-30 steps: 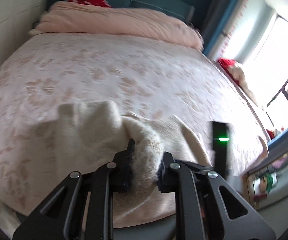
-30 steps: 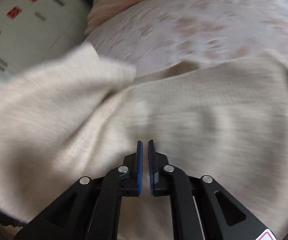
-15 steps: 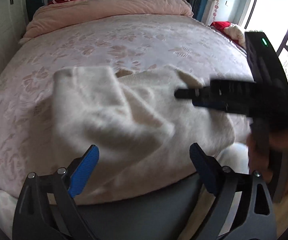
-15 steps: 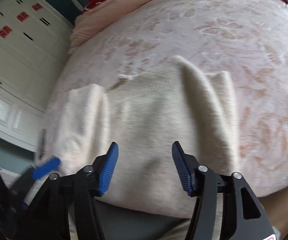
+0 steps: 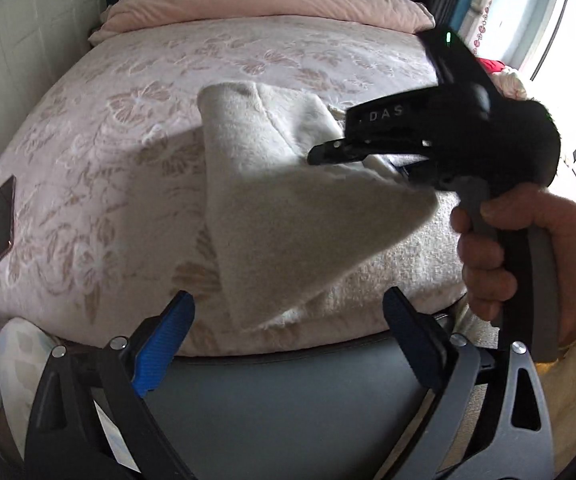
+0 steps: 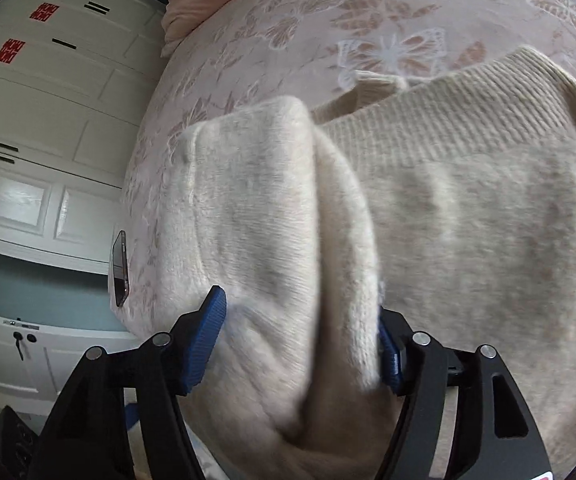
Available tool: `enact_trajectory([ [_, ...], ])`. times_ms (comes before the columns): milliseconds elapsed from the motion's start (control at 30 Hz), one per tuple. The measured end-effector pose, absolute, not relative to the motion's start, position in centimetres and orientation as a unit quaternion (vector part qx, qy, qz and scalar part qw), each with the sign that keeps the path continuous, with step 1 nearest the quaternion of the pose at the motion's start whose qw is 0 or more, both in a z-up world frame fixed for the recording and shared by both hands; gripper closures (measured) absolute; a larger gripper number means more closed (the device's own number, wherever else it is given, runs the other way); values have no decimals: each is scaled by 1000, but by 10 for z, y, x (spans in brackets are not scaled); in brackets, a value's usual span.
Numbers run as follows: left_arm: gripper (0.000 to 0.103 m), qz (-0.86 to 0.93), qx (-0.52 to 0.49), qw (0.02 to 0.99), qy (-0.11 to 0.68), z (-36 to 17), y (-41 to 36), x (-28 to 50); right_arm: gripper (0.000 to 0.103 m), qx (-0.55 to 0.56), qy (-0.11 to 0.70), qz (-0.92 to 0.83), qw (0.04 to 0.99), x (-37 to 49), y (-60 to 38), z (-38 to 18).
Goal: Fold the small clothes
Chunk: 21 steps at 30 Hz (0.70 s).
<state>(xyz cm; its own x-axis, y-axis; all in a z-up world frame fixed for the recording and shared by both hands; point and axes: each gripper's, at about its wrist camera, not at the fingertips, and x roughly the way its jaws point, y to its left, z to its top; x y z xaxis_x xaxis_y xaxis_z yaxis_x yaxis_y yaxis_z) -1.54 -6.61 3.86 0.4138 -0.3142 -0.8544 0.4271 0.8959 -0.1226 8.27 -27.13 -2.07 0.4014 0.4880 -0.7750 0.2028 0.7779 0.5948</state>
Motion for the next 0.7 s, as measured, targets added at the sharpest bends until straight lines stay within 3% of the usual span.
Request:
enact_trajectory([
  [33, 10, -221, 51, 838, 497, 39, -65, -14, 78, 312, 536, 92, 779, 83, -267, -16],
  [67, 10, -221, 47, 837, 498, 39, -65, -14, 87, 302, 525, 97, 790, 83, -264, -5],
  [300, 9, -238, 43, 840, 485, 44, -86, -7, 90, 230, 407, 80, 880, 46, -294, 103],
  [400, 9, -246, 47, 837, 487, 38, -102, -2, 87, 195, 383, 7, 903, 13, -336, 119],
  [500, 9, -251, 65, 831, 492, 26, -122, 0, 77, 171, 429, -87, 883, -9, -380, 73],
  [600, 9, -254, 79, 819, 508, 13, -135, 2, 79, 181, 517, -163, 821, -22, -411, -3],
  [700, 9, -258, 81, 811, 519, 7, -138, 3, 78, 258, 477, -132, 830, -46, -420, -7],
])
